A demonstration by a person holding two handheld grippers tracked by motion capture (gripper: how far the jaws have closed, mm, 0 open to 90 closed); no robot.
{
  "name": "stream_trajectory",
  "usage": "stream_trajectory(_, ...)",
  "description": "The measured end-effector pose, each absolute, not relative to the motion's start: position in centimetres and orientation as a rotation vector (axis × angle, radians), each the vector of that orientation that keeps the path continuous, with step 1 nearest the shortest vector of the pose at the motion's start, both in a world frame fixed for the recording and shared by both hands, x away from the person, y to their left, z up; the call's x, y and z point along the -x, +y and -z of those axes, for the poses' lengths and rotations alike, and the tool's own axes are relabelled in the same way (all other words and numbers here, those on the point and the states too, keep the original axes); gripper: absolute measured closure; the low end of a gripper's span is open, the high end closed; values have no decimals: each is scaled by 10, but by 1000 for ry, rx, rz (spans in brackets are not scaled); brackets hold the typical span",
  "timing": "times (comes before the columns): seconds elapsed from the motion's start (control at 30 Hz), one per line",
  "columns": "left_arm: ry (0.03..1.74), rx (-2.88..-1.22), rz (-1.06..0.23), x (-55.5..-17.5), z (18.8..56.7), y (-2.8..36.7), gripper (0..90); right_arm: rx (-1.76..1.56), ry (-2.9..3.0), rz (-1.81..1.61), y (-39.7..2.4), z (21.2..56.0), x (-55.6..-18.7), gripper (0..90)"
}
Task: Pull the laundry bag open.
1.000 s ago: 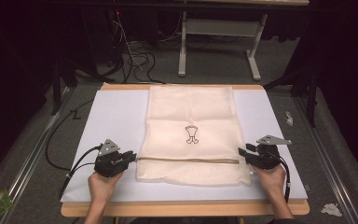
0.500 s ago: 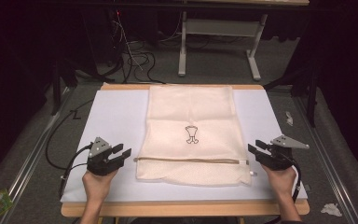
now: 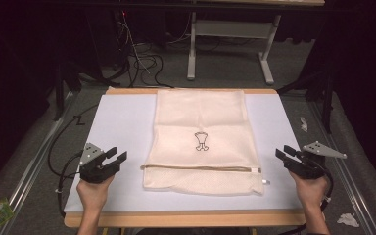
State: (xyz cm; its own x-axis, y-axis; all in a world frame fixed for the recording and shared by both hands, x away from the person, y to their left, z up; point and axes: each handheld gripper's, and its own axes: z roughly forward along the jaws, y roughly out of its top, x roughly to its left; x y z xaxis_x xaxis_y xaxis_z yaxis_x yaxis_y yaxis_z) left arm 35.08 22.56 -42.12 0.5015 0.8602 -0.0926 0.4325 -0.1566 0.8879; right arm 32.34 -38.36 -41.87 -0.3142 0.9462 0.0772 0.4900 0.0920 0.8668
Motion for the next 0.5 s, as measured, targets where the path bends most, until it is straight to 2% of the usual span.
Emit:
stream_trajectory(0.4,1140,-1753,-581,-354,425,238,538,-1449,1814,-1170,-395,423,-324,573)
stream_trajectory(0.5,1155,-1784,-624,-354,427,237,532,-1455,1808,-1165,-397,425,-325,572)
